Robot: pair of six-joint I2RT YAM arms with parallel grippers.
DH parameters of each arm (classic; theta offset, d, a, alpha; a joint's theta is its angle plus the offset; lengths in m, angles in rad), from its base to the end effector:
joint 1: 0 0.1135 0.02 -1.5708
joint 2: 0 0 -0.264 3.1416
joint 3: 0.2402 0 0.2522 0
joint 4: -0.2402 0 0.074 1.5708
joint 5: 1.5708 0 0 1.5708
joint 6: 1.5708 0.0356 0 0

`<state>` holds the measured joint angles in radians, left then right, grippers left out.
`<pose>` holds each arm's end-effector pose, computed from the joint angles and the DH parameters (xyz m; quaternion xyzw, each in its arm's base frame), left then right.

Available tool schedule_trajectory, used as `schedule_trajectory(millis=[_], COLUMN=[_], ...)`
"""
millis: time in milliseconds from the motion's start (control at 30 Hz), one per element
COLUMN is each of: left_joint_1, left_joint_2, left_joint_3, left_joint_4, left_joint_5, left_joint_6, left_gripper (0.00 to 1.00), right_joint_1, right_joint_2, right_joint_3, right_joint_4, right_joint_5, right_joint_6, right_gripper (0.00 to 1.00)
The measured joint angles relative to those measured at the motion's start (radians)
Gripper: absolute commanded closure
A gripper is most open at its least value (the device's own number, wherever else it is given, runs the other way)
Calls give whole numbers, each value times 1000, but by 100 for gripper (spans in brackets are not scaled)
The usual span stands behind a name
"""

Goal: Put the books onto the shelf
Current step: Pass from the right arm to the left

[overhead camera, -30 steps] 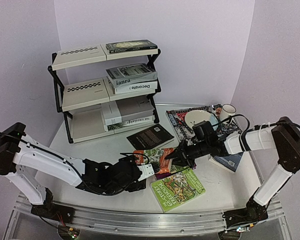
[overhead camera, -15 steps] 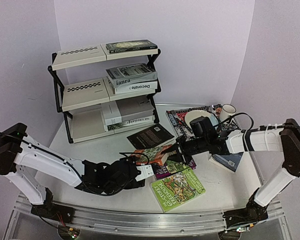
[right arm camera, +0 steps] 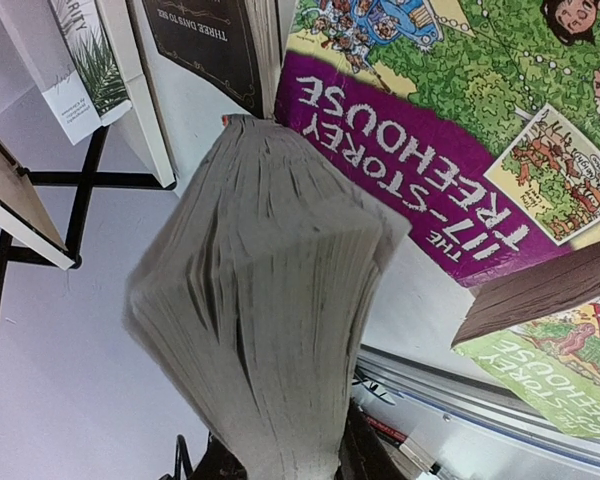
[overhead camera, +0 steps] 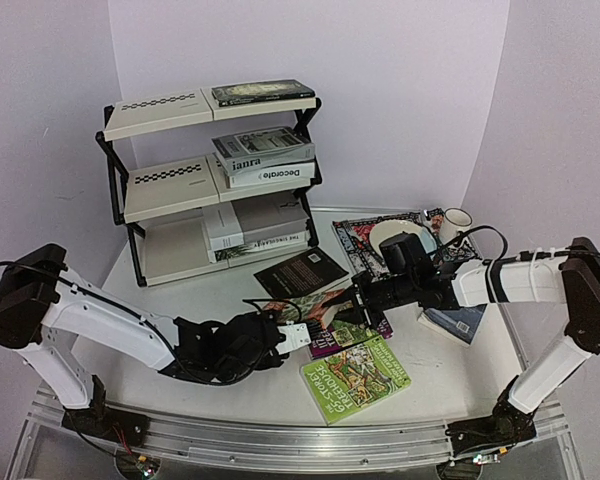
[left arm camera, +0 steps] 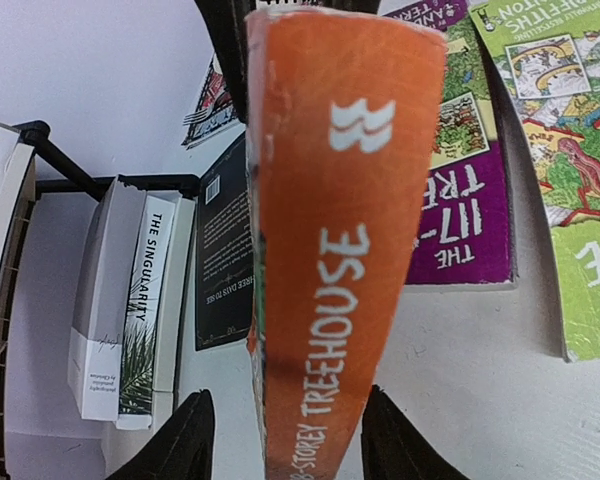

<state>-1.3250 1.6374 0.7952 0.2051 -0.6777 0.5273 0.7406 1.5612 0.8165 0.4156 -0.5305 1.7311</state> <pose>0.1013 -0.3119 0.1736 0.5833 0.6257 0.1087 0.5064 0.2368 0.2409 0.2217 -0.2389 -0.7631 -0.6003 0.0168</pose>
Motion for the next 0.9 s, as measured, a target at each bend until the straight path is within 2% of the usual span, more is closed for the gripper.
schedule_trajectory(millis=[233, 300, 400, 467, 500, 600, 900], left_joint_1=[23, 27, 35, 39, 41, 46, 48], left_joint_2=[46, 53, 55, 55, 55, 55, 37], left_joint_3=[37, 41, 42, 42, 42, 42, 42], left_joint_4=[21, 28, 33, 32, 32, 38, 3], left_joint_5=[-7, -3, 18, 37, 44, 48, -11], left_joint_6=[24, 29, 36, 54, 57, 74, 159], left_gripper=[53, 62, 86, 99, 100, 100, 100], right_joint_1=[0, 0, 0, 0, 0, 0, -10], right_joint_2=[0, 0, 0, 0, 0, 0, 0], right_joint_3=[0, 1, 2, 2, 2, 2, 4], right_joint_4=[4, 5, 11, 20, 21, 24, 57], right_joint_5=[-3, -3, -4, -4, -4, -5, -14], right_joint_6=[12, 16, 23, 24, 24, 23, -5], right_gripper=[97, 97, 93, 81, 74, 52, 14])
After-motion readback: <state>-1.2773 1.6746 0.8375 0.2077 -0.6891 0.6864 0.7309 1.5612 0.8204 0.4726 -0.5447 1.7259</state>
